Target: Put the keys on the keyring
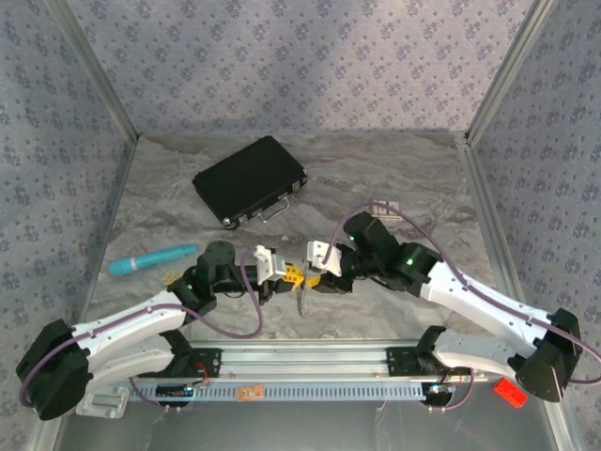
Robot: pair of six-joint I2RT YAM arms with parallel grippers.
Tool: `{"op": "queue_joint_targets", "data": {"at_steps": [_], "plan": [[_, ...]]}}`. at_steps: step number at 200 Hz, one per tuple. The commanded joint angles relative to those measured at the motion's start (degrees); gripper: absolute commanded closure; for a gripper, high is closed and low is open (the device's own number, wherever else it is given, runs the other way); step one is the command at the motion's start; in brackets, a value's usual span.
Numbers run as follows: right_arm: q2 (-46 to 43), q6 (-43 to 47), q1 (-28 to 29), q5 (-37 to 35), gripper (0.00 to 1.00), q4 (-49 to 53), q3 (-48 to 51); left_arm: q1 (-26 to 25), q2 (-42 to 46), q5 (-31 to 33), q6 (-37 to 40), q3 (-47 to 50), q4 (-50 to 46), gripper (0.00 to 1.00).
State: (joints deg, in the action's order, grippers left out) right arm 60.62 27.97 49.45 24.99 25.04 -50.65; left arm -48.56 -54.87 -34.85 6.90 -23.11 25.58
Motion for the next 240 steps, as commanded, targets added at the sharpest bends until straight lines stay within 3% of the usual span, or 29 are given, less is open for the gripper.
{"op": "queue_joint_targets", "data": {"at_steps": [1, 43, 113, 188, 224, 240], "plan": [[-2.4, -4.0, -1.3, 0.4, 0.63, -4.8, 3.4, -0.3, -0.1, 0.4, -3.4, 1.7, 8.5, 1.0], [-6.5, -7.7, -2.2, 0.5, 0.63, -9.6, 8.7, -0.2, -0.4, 0.9, -5.7, 3.1, 12.7, 1.0], [-3.9, -8.5, -1.8, 2.3, 0.65, -12.3, 9.0, -0.3, -0.5, 0.7, -6.5, 2.9, 13.2, 1.0], [-0.3, -9.4, -1.3, 6.2, 0.92, -14.1, 8.3, -0.3, -1.2, 0.3, -7.0, 2.8, 15.0, 1.0], [1.4, -9.2, -1.3, 6.8, 0.96, -13.9, 7.5, -0.3, -1.7, 0.0, -7.2, 2.1, 16.6, 1.0], [1.3, -8.9, -1.2, 5.8, 0.91, -13.7, 7.4, -0.3, -1.8, -0.1, -7.2, 1.9, 16.2, 1.0]]}}
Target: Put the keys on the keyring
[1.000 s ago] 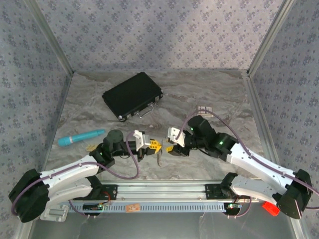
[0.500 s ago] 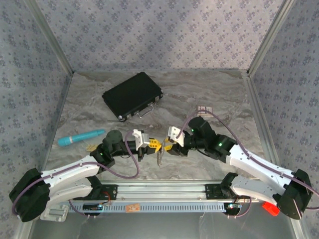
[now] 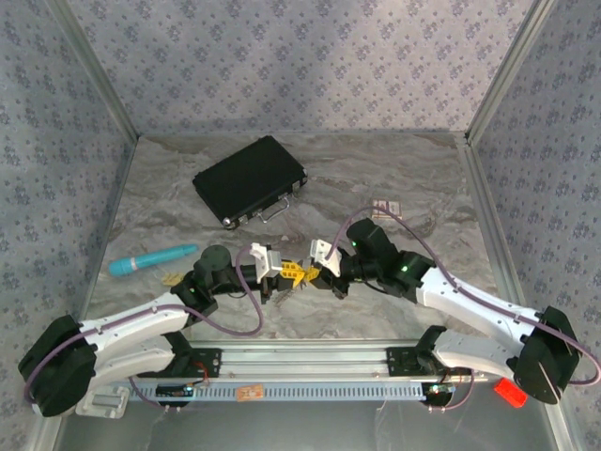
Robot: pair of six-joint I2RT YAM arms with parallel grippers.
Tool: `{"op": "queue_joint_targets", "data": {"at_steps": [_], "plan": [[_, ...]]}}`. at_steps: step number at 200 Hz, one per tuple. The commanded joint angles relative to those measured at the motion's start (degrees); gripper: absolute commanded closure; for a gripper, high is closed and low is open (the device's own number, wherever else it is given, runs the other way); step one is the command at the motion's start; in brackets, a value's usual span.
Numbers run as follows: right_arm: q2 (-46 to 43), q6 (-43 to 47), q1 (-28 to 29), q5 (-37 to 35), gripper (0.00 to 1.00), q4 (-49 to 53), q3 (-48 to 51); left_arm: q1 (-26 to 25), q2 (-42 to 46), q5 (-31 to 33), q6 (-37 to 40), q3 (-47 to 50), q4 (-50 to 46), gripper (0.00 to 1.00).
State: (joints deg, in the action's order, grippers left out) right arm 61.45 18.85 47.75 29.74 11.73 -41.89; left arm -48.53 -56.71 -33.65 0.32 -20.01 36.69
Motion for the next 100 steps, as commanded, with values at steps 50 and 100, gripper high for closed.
{"op": "queue_joint_targets", "data": {"at_steps": [50, 100], "plan": [[-3.9, 0.8, -0.4, -3.2, 0.71, 1.6, 0.0, -0.3, -0.2, -0.5, -0.2, -1.0, 3.7, 1.0], [-8.6, -0.4, -0.9, -7.0, 0.64, 3.0, 3.9, -0.2, -0.7, 0.3, 0.3, -1.2, 3.9, 1.0]]}}
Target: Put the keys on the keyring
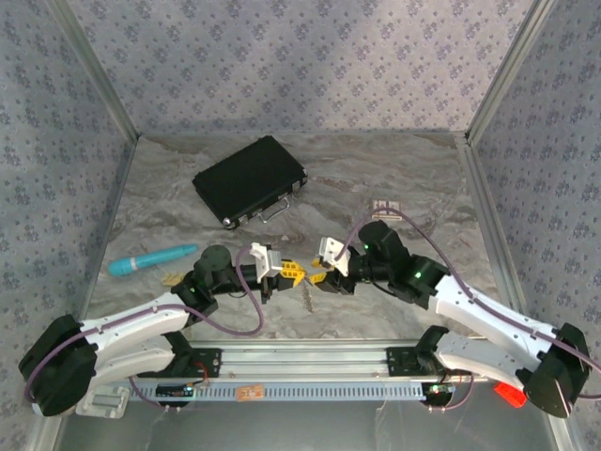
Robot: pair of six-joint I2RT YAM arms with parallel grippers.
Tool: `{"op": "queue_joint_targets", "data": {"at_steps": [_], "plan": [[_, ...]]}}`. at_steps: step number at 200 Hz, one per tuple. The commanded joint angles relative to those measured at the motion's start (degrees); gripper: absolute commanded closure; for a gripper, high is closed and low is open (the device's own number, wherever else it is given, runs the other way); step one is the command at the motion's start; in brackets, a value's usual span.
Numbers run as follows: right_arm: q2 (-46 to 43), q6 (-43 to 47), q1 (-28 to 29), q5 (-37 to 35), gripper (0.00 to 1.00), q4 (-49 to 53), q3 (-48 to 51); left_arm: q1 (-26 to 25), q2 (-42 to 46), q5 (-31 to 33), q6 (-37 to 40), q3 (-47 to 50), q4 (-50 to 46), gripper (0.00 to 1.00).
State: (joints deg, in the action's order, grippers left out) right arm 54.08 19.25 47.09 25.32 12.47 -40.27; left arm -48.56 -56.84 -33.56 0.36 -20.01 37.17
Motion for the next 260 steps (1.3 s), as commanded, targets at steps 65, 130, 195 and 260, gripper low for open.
{"op": "queue_joint_targets", "data": {"at_steps": [65, 130, 195, 260], "plan": [[-2.4, -3.4, 2.7, -5.7, 0.62, -4.2, 7.8, -0.2, -0.9, 1.2, -0.6, -1.1, 5.2, 1.0], [-2.3, -3.1, 4.1, -7.0, 0.62, -8.9, 9.1, -0.3, 0.0, 0.6, -1.1, -0.7, 4.9, 1.0], [-4.1, -0.8, 3.7, -7.3, 0.59, -4.4, 8.5, -0.3, 0.1, -0.4, -1.3, -0.8, 4.7, 1.0], [0.9, -0.8, 4.9, -7.7, 0.59, -9.2, 7.6, -0.3, 0.0, -0.6, -1.4, -1.0, 4.8, 1.0]]}}
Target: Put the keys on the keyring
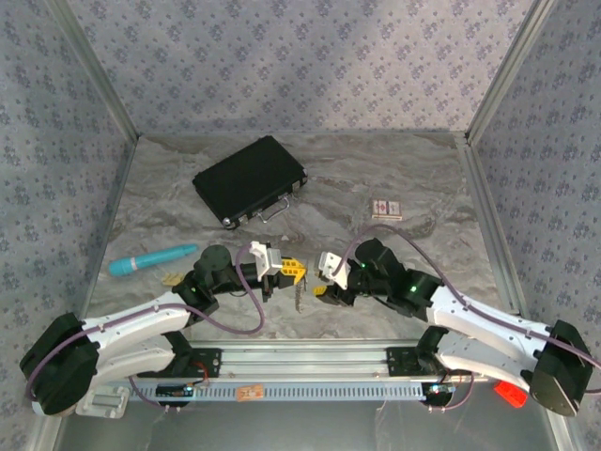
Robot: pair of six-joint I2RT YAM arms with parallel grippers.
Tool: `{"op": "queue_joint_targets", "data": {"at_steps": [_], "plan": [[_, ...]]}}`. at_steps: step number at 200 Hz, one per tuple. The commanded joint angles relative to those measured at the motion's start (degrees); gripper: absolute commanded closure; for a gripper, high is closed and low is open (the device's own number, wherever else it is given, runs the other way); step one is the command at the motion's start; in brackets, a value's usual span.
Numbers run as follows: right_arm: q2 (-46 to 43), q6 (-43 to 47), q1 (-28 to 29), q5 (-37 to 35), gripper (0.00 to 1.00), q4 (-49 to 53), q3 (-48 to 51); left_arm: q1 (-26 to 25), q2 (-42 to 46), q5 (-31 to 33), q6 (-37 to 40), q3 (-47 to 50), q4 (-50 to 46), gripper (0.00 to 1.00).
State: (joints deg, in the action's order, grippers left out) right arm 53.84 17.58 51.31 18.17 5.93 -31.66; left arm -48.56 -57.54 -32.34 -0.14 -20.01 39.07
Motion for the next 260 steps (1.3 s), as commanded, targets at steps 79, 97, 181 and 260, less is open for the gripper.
{"op": "queue_joint_targets", "data": {"at_steps": [79, 97, 181, 260], "plan": [[4.2, 0.0, 1.2, 1.8, 0.55, -6.3, -1.6, -0.3, 0.8, -1.9, -1.0, -0.9, 3.0, 1.0], [4.7, -0.2, 1.3, 2.1, 0.55, -6.8, -1.8, -0.3, 0.7, -2.0, -0.9, -0.9, 3.1, 1.0], [5.6, -0.4, 1.4, 3.2, 0.53, -8.4, -2.2, -0.3, 0.3, -2.0, -1.0, -1.0, 3.2, 1.0], [5.6, -1.4, 1.4, 2.7, 0.51, -10.5, -1.7, -0.3, 0.1, -1.9, -1.0, -1.2, 3.2, 1.0]]}}
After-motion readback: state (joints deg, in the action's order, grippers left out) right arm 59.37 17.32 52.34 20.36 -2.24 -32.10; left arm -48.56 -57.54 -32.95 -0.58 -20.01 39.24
